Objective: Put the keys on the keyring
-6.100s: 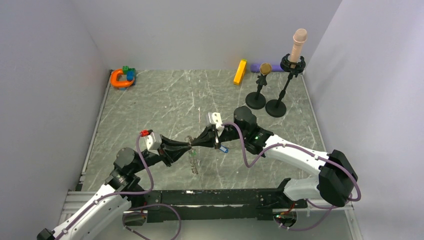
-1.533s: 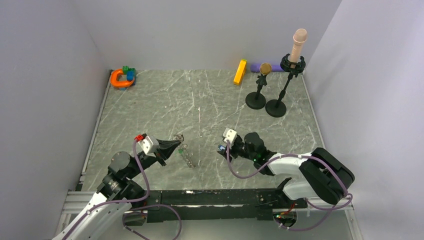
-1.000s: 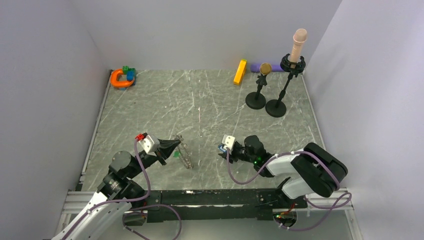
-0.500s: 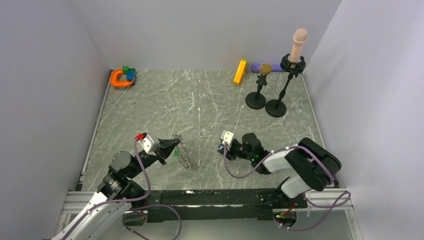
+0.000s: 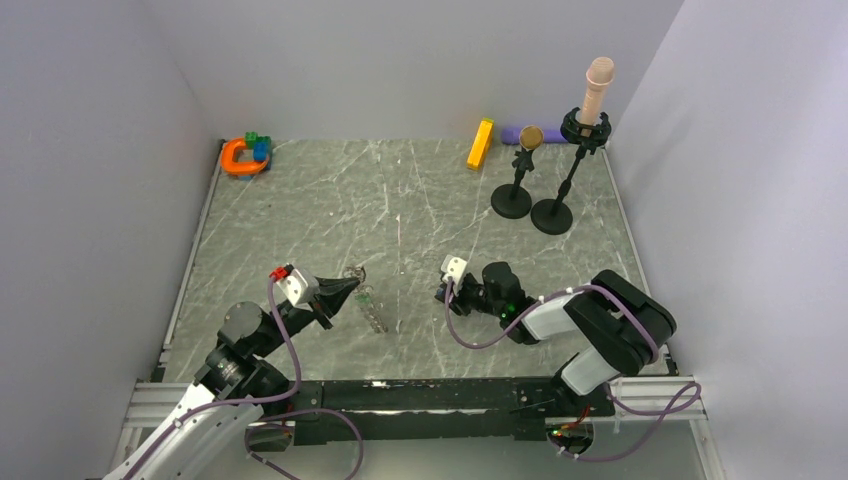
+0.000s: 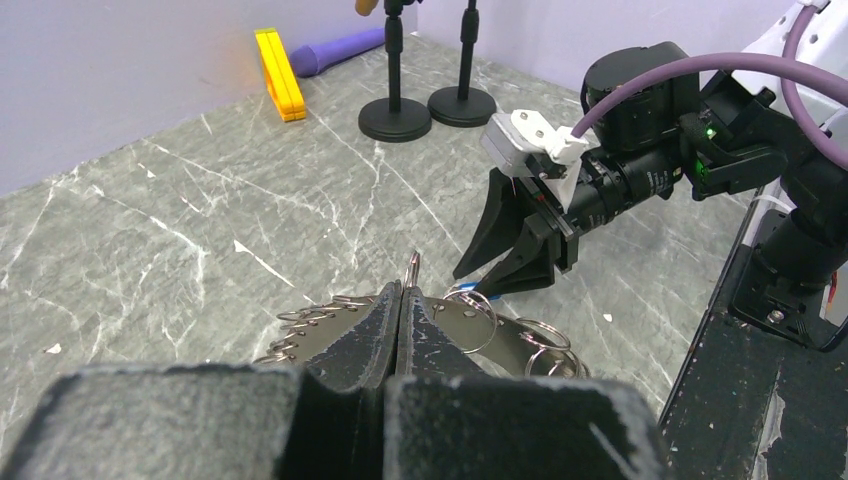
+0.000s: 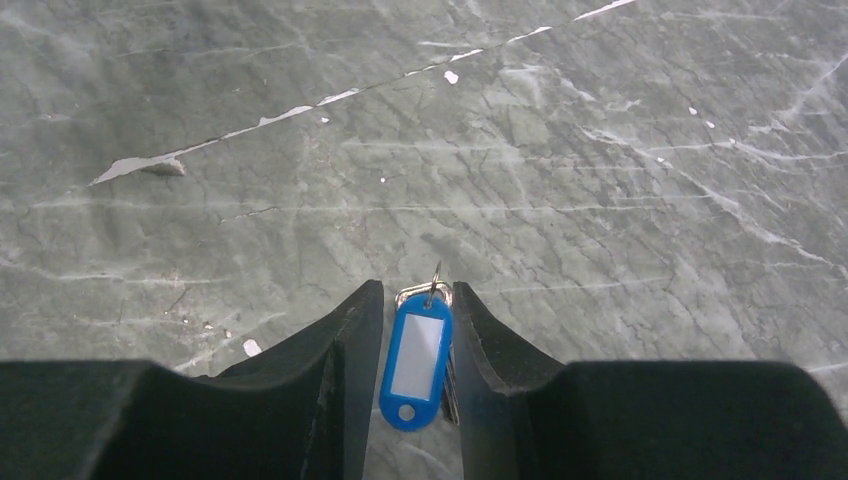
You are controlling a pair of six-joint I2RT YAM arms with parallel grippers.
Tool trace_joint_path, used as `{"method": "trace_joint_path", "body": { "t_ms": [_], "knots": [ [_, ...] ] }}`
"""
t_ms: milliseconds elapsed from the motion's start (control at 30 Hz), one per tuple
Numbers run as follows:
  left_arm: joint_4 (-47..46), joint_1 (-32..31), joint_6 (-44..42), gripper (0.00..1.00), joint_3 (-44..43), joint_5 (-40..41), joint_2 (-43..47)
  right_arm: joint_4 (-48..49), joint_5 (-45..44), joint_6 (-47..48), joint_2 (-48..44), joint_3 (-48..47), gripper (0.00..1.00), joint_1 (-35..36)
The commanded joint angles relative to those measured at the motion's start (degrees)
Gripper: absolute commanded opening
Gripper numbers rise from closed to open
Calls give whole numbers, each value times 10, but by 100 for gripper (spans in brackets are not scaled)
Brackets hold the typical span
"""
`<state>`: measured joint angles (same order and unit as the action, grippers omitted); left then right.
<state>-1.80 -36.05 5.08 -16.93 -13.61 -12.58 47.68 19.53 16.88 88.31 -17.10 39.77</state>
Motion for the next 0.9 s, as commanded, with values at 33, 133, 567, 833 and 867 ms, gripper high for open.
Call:
{"method": "trace_joint_path", "body": {
  "t_ms": [33,133,567,833,867],
  "knots": [
    [-33,-2,-9,0,-5,5,8,28,1,-11,8,-17,35,-3],
    [-32,-2,-9,0,-4,5,9,24,2,-9,10,-17,34,-4],
    [-33,-1,-7,0,-4,5,13,19,-4,-21,24,-30,31,-5],
    [-33,-1,-7,0,-4,5,16,13,-6,-22,30,-35,30,-5],
    [-33,-2,-7,0,-4,4,16,12,-6,-24,31,-36,29,-6]
  ]
}}
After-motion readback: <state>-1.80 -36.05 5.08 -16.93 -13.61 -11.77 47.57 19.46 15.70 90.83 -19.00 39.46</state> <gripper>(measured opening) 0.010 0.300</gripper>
